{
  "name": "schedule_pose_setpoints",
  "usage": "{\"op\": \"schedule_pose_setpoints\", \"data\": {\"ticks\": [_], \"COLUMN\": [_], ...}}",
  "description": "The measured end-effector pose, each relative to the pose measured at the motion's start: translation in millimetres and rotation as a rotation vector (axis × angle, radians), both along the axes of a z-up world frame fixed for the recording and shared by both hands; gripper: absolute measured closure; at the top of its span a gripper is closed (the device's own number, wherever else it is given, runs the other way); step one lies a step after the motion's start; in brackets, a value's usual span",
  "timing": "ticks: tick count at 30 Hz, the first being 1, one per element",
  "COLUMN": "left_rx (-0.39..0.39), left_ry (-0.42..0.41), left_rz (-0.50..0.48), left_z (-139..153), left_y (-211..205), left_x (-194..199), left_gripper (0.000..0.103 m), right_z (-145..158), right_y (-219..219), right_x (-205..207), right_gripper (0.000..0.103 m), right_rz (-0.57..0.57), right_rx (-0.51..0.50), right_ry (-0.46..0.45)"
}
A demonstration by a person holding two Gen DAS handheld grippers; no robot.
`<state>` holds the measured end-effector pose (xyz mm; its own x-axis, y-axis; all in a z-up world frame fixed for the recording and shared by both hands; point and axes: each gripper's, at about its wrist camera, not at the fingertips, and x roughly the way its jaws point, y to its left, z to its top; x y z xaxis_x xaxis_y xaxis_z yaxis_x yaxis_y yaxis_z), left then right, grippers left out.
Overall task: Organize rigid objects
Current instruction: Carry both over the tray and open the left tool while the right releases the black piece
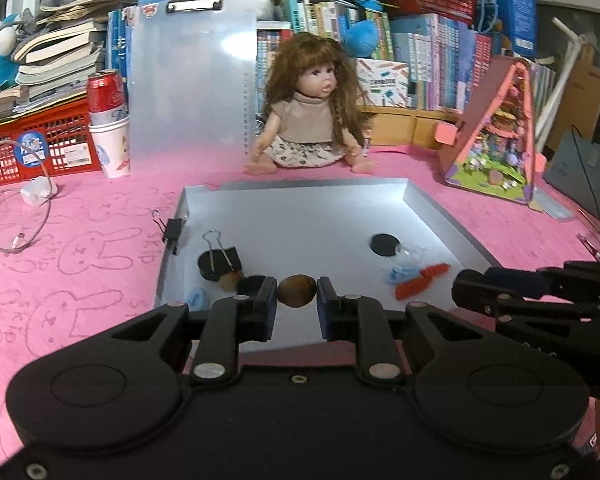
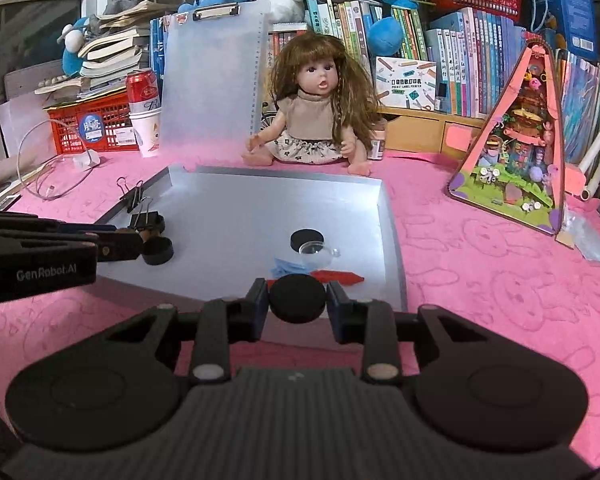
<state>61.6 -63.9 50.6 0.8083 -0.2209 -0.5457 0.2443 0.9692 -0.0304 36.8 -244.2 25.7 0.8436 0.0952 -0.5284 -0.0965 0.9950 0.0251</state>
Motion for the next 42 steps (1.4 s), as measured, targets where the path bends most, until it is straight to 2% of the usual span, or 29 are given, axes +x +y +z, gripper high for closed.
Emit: {"op": "schedule_pose_setpoints", "data": {"ticks": [12,32,35,37,39,42], "left_rx": [-0.004,0.005,0.003,-0.002,-0.007,-0.015], "left_ry": [0.032,0.071,0.076,0.078,0.079,0.071], "left_rz": [0.073,0.119,0.120,0.120,0.118,0.112], "left_z": [-6,-25,-27,-27,-26,-22], "left_y": [8,13,14,14,14,16], "left_x": [35,76,75,73,70,60], "left_gripper": [0.083,0.083,0.083,0.080,0.069,0.061], "right_z": [-11,-23,-23,-22,-20,-15], "right_y": [4,-4,-4,-4,-3,-2], "right_x": [30,65,64,62,58,48], "right_gripper": [0.066,0.065,0.061,0.048,0.046,0.039], "right_rz": [-0.026,-0.078,-0.083,-0.087,-0.091,-0.104], "right_rx": [0.017,0.042,0.038,0.039,0.042,0.037], "right_ry": [0.051,0.095,0.084,0.074,0.065,0.044]}}
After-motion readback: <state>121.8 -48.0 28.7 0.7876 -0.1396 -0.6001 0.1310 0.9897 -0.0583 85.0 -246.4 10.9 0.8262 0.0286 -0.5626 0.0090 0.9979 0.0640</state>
